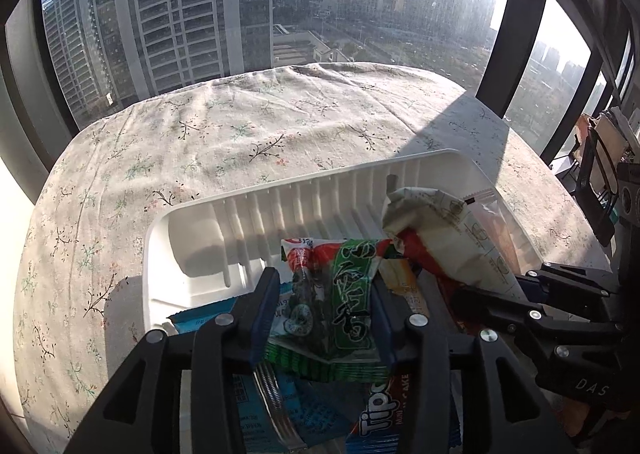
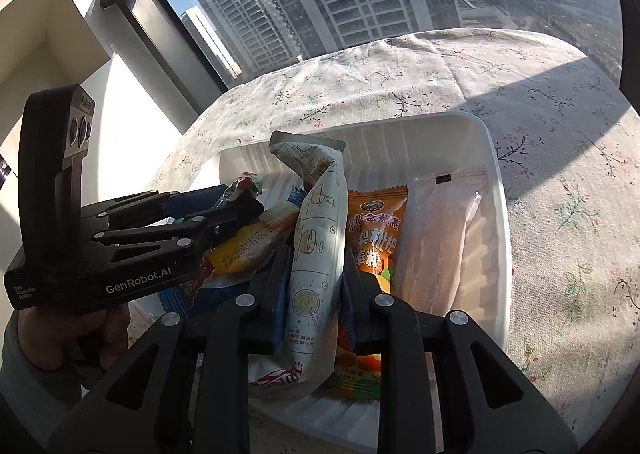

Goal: Organize snacks
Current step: 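Lower the green packet into the tray with the left tool while the right tool places the white bag, then grasp the gold wafer packet with the left tool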

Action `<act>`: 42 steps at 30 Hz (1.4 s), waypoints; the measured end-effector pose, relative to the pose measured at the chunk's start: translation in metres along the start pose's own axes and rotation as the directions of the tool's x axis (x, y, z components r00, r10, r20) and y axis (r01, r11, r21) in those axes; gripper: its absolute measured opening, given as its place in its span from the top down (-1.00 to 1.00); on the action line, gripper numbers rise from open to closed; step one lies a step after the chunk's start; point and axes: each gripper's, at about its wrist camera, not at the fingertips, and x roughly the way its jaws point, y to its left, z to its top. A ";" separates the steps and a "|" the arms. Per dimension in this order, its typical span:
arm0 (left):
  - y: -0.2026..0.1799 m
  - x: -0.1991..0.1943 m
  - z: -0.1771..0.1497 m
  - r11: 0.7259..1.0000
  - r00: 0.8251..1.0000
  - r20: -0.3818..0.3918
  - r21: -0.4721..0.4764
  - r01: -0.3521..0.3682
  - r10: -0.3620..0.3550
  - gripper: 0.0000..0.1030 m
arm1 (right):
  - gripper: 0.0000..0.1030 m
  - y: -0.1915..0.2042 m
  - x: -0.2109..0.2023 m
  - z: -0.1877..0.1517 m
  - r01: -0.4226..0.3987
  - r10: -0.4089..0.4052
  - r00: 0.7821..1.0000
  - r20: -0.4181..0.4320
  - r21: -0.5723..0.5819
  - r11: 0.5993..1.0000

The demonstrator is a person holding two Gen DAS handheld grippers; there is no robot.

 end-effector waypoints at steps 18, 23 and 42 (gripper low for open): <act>0.002 -0.103 -0.043 1.000 0.989 0.147 -0.012 0.025 -0.023 -0.71 | -0.45 0.008 -0.052 0.000 -0.066 0.075 0.983 0.165 -0.058 0.996; 0.000 -0.135 -0.090 1.000 0.989 0.144 0.004 0.031 -0.031 -0.98 | -0.90 0.019 -0.124 0.002 -0.198 0.216 0.913 0.346 -0.089 0.976; 0.024 -0.141 -0.187 0.969 0.991 0.089 -0.234 -0.074 0.098 -0.96 | -0.99 0.060 -0.257 -0.173 -0.068 0.118 0.908 0.403 -0.136 0.988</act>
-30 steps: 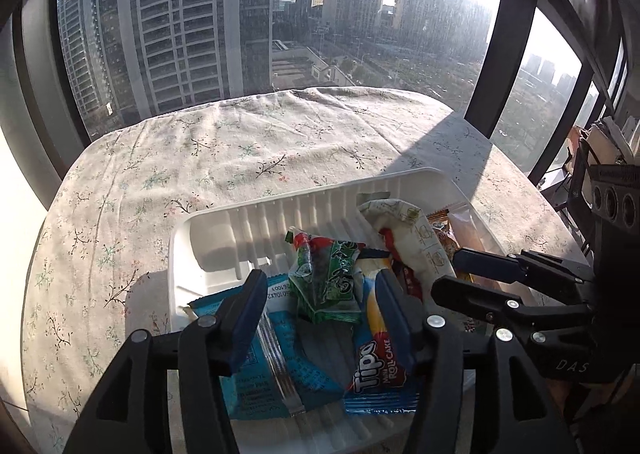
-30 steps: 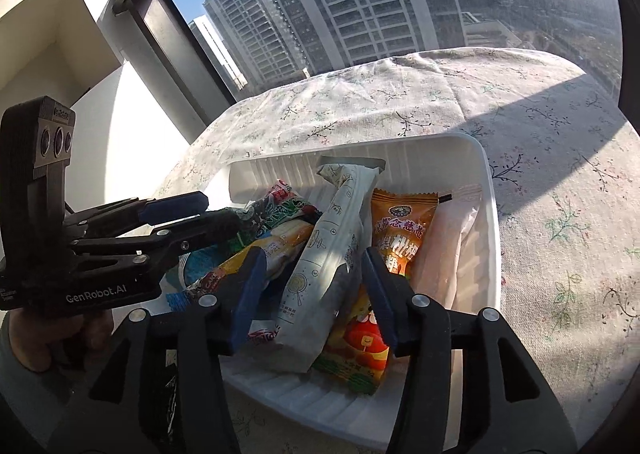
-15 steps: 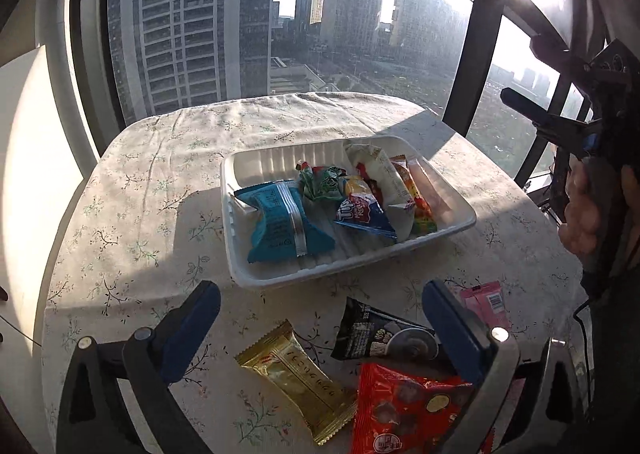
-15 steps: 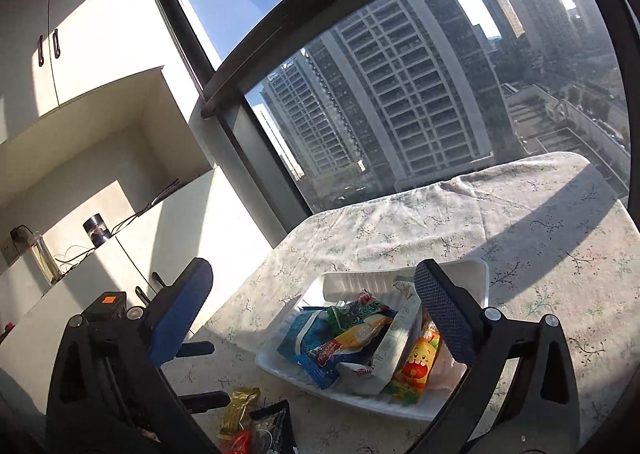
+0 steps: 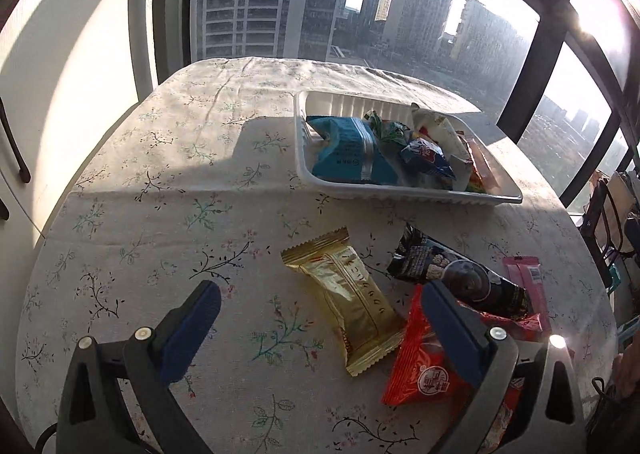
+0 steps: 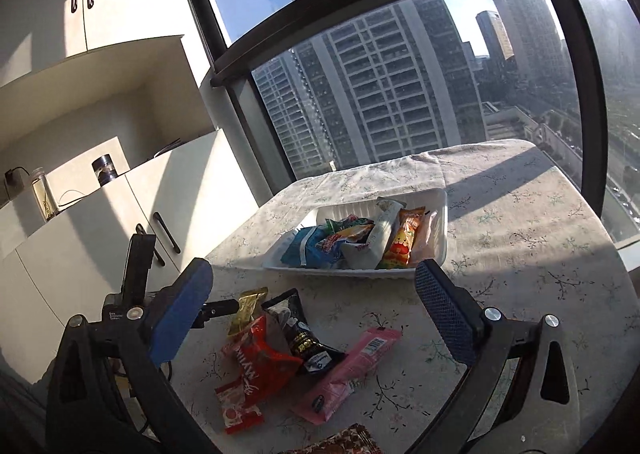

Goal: Organize snacks
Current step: 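Grasp the gold wafer packet with the left tool, then hold the gold wafer packet with the left tool while the right tool grasps the red Mylikes bag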

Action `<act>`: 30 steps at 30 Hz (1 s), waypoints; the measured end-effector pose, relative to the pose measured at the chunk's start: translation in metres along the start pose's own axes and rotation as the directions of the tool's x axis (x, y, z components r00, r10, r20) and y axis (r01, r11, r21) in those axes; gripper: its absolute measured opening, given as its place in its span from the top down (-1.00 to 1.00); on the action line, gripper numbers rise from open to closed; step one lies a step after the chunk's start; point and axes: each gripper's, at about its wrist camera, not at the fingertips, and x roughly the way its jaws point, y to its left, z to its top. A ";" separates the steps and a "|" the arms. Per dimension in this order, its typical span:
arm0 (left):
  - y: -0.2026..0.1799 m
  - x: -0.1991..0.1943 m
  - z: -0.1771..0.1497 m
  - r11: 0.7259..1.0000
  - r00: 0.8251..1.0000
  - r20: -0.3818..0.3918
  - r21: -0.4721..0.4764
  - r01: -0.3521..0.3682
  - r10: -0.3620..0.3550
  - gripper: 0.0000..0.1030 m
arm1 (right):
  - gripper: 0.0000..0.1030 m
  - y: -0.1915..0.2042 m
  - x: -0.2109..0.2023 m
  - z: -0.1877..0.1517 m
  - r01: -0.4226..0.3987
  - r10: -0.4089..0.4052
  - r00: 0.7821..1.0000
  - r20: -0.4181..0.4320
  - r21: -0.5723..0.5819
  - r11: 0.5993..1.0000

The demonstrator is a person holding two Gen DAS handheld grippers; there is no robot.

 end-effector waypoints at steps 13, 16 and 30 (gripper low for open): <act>-0.017 0.028 0.003 0.997 0.995 -0.079 0.061 -0.053 0.058 -0.33 | -0.99 0.006 0.011 -0.056 0.003 -0.002 0.995 -0.097 0.010 1.000; -0.020 0.034 0.002 0.995 0.993 -0.100 0.080 -0.051 0.059 0.02 | -0.99 0.007 0.013 -0.055 0.004 -0.004 0.995 -0.104 0.001 1.000; -0.019 0.035 0.001 0.987 0.993 -0.097 0.151 -0.047 0.062 0.37 | -0.99 0.022 0.029 -0.056 0.004 -0.016 0.988 -0.152 -0.079 0.997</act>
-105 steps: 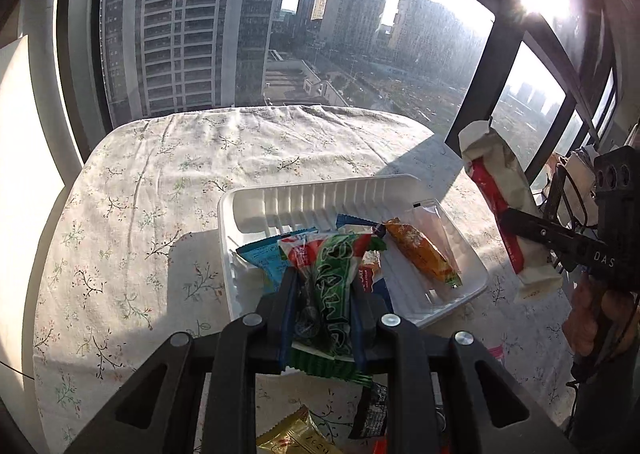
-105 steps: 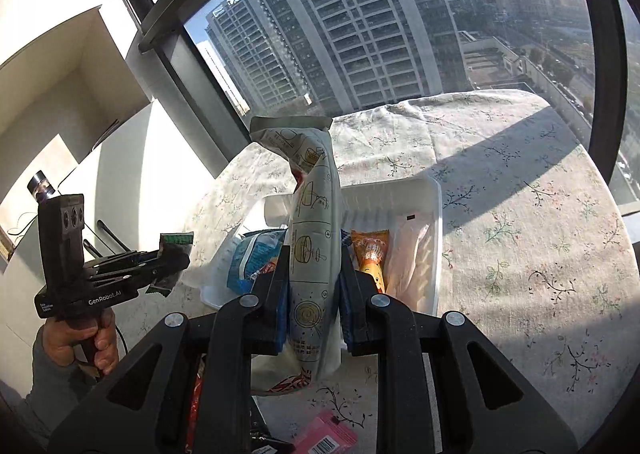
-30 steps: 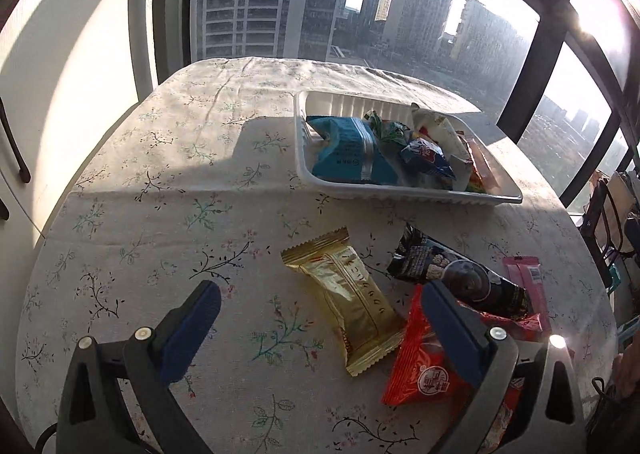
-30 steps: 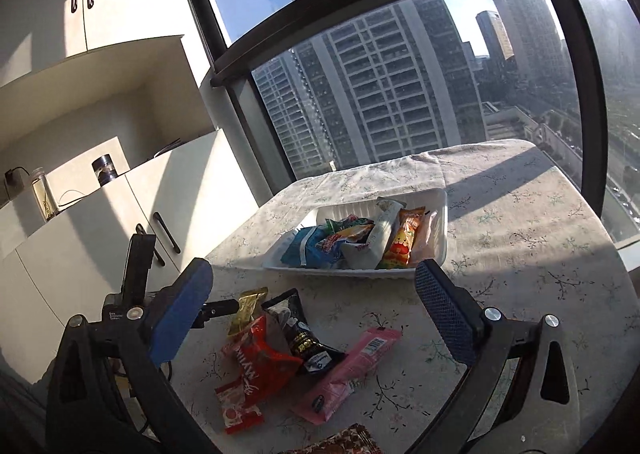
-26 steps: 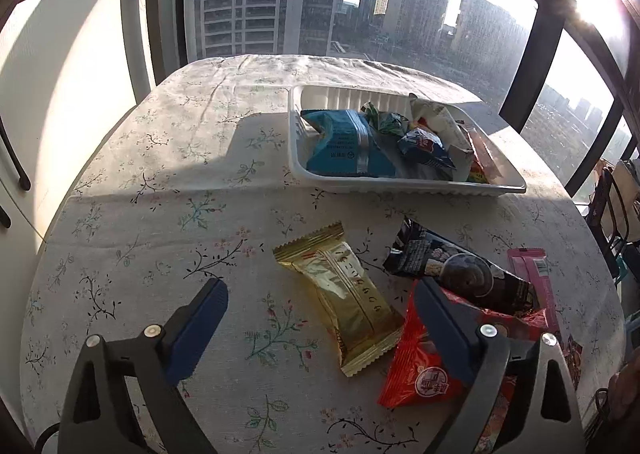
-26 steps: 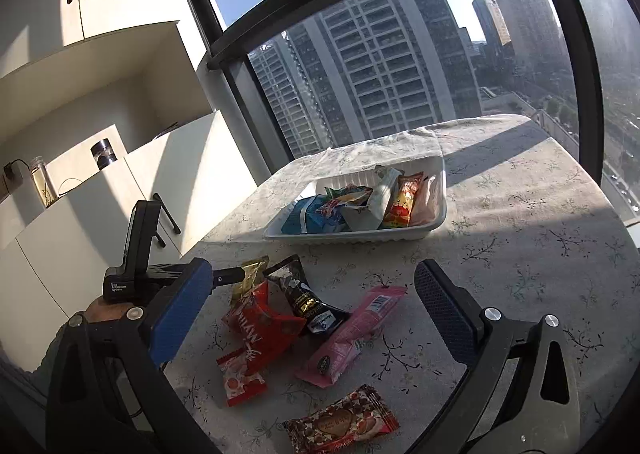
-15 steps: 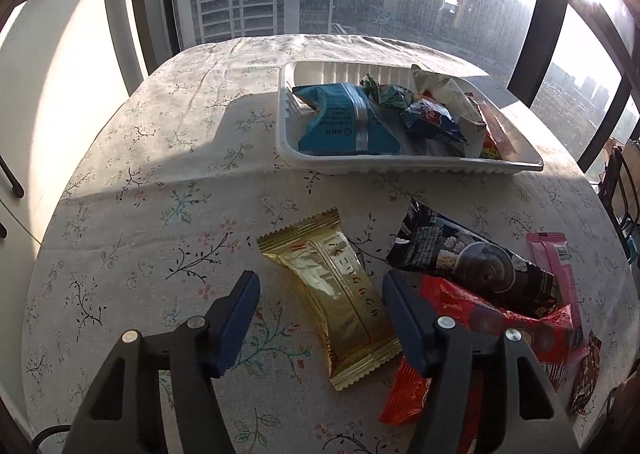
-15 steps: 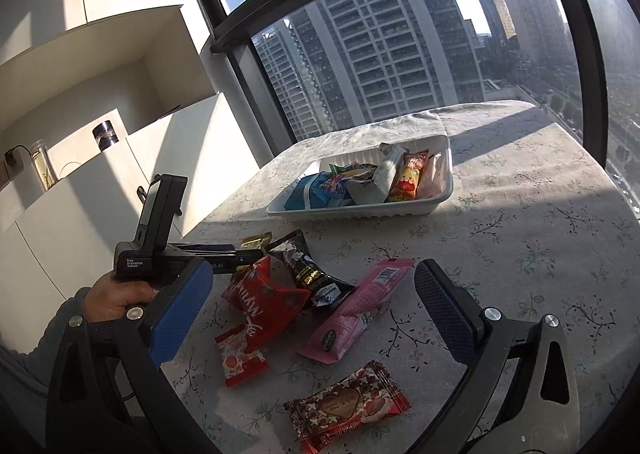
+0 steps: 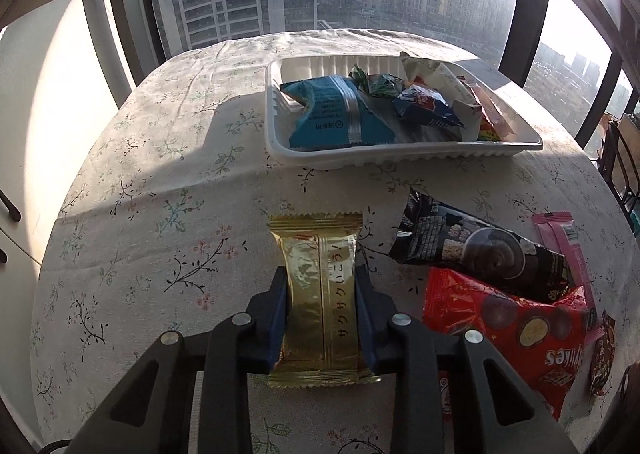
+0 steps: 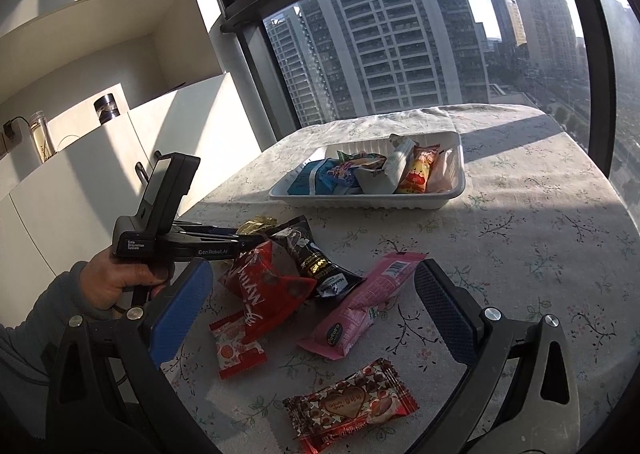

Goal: Organize snacks
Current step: 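Hold the gold wafer packet with the left tool while the right tool grasps the red Mylikes bag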

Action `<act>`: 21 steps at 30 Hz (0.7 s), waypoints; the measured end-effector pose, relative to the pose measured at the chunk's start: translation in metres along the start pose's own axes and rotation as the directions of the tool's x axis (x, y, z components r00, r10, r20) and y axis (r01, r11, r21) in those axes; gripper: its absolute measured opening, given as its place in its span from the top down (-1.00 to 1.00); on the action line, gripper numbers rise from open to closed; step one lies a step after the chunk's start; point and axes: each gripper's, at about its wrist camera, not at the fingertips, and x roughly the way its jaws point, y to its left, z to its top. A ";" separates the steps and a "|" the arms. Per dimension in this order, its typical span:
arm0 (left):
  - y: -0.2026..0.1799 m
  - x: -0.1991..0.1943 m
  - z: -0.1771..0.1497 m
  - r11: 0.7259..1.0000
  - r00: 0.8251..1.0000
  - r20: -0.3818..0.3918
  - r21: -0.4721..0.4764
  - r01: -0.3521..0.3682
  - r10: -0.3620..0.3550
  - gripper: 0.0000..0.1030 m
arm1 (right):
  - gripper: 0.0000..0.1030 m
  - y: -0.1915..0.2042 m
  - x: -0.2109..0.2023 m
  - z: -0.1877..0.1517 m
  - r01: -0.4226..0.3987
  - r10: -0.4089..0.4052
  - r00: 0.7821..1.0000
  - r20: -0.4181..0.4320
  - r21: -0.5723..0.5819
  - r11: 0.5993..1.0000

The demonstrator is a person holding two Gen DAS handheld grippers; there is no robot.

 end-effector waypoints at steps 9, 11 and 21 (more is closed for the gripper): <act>0.023 -0.027 -0.019 0.996 0.997 0.046 -0.062 0.059 -0.056 0.37 | -0.87 0.037 0.035 0.009 -0.028 -0.003 0.990 -0.139 -0.217 0.976; 0.028 -0.033 -0.024 0.995 0.996 0.058 -0.076 0.070 -0.065 0.37 | -0.75 0.046 0.049 0.013 -0.059 0.004 0.980 -0.201 -0.268 0.962; 0.032 -0.039 -0.041 0.989 0.991 0.071 -0.088 0.117 -0.111 0.37 | -0.32 0.085 0.126 0.014 -0.137 -0.091 0.892 -0.442 -0.458 0.879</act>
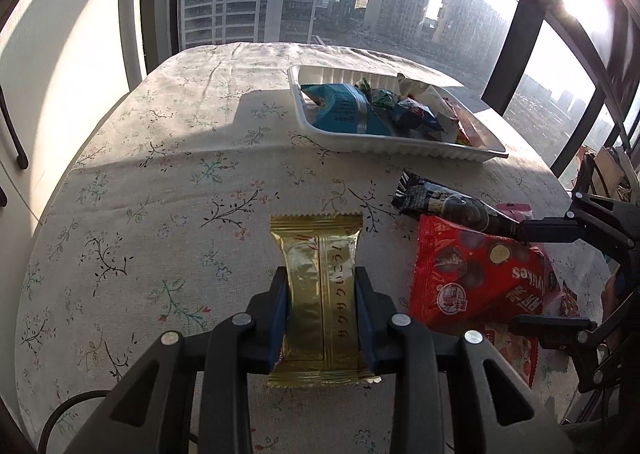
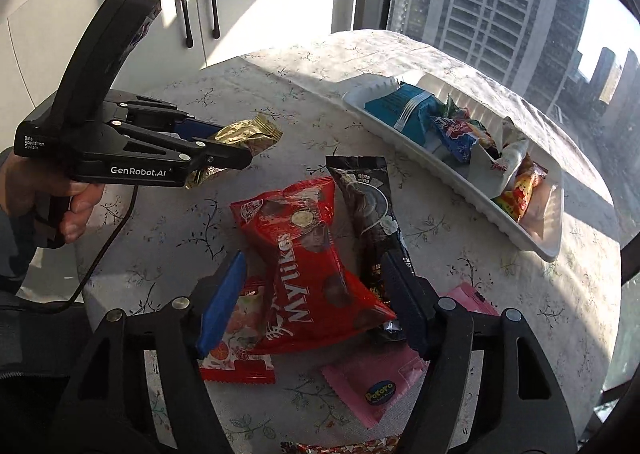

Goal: Organize snacks
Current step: 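Hold the gold wafer packet with the left tool while the right tool grasps the red Mylikes bag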

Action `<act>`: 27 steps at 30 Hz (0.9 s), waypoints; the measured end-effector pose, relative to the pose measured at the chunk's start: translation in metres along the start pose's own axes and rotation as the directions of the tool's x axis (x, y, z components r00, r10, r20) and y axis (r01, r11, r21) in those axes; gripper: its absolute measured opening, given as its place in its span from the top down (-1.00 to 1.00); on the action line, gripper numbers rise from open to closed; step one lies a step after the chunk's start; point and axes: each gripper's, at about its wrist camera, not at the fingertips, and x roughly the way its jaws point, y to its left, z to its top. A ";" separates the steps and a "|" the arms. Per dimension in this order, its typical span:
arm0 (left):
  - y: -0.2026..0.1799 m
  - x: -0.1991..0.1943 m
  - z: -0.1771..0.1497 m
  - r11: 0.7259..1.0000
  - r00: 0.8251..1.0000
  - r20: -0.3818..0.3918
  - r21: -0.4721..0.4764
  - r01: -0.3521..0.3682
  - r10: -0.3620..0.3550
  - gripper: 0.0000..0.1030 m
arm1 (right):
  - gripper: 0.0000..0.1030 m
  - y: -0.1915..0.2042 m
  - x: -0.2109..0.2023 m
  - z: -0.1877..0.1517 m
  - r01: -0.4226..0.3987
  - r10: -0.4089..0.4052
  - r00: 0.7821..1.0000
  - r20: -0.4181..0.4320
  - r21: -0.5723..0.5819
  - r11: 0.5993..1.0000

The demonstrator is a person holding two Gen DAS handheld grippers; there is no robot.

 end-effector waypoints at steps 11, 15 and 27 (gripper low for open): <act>0.002 0.000 -0.005 1.000 1.000 0.003 0.002 0.023 -0.023 0.37 | 0.27 0.011 0.047 0.014 -0.018 0.007 0.988 -0.157 -0.071 0.997; 0.004 -0.001 -0.007 1.000 1.000 0.006 -0.005 0.025 -0.025 0.37 | 0.35 0.011 0.050 0.014 -0.023 0.012 0.988 -0.157 -0.067 0.998; 0.006 -0.013 0.008 0.998 0.997 0.047 -0.011 0.066 -0.066 0.37 | 0.37 -0.011 -0.002 0.013 -0.120 0.115 0.992 0.052 0.093 0.988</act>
